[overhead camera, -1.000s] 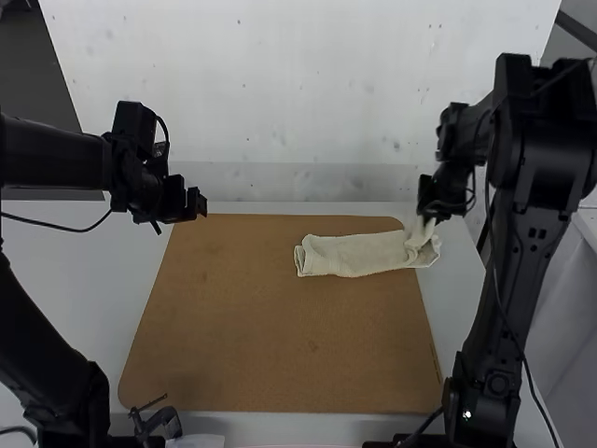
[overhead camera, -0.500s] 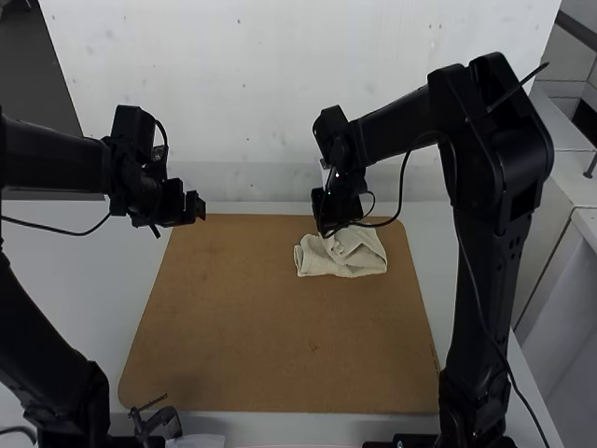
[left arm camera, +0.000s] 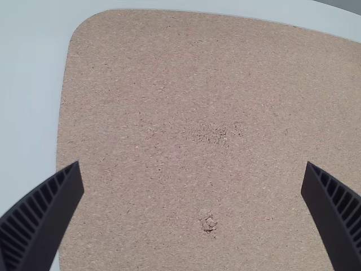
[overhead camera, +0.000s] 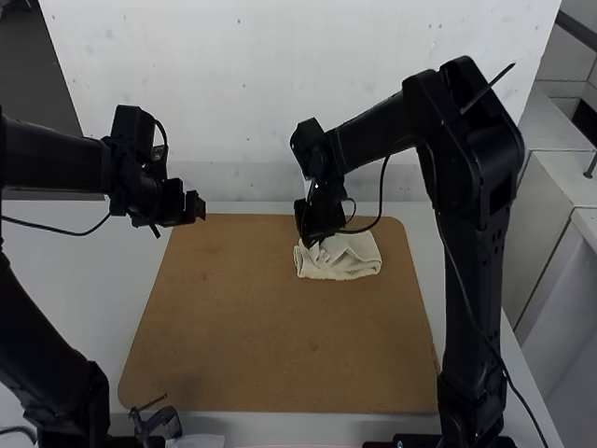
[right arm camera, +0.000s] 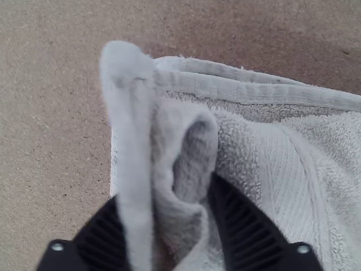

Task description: Fold the towel.

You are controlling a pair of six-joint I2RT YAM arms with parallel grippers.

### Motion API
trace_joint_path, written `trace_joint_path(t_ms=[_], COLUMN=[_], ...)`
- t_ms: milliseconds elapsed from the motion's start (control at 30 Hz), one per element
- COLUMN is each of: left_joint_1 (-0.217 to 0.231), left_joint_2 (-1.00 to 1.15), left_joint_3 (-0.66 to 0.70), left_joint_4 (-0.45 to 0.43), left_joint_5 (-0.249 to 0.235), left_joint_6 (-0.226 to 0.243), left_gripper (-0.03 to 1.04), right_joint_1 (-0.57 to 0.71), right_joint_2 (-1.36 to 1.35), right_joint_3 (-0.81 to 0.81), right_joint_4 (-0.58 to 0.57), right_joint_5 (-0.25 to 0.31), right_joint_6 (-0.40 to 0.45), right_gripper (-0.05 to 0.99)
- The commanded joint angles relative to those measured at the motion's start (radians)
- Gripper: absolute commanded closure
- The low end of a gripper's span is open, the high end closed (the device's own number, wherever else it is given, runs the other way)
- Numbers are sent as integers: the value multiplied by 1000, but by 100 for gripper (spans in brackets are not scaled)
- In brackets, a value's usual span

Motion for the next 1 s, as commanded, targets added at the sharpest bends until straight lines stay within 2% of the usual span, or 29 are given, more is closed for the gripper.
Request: trace_joint_path(t_ms=[0,33,233,267,300,367,400,733,967], left_joint_1=[20,22,24,22,22,24,24,27,28], left_joint_2=[22,22,22,22,22,22,20,20,22], left_joint_3=[-1,-1,-2,-4,-5,-7,-8,-13,-19], left_joint_4=[10,12,15,15,16,21,23,26,29], left_joint_5=[-2,-2,-1,-1,-1,-1,-1,-1,-1], left_joint_6=[12,14,15,15,15,15,15,15,17], left_gripper=[0,0,0,0,0,0,0,0,0], right_joint_1=[15,13,-11,-20,-28,-42,-46,-56,-5], right_joint_2=[-36,-56,-180,-186,-191,-186,-177,-42,-11], right_joint_3=[10,11,25,26,26,14,2,-39,-50], right_joint_4=[12,19,37,29,26,20,22,34,48], right_joint_5=[20,19,14,14,13,14,14,23,22], right_joint_6=[14,14,15,15,15,18,18,11,14], right_gripper=[9,5,8,16,31,75,90,92,92])
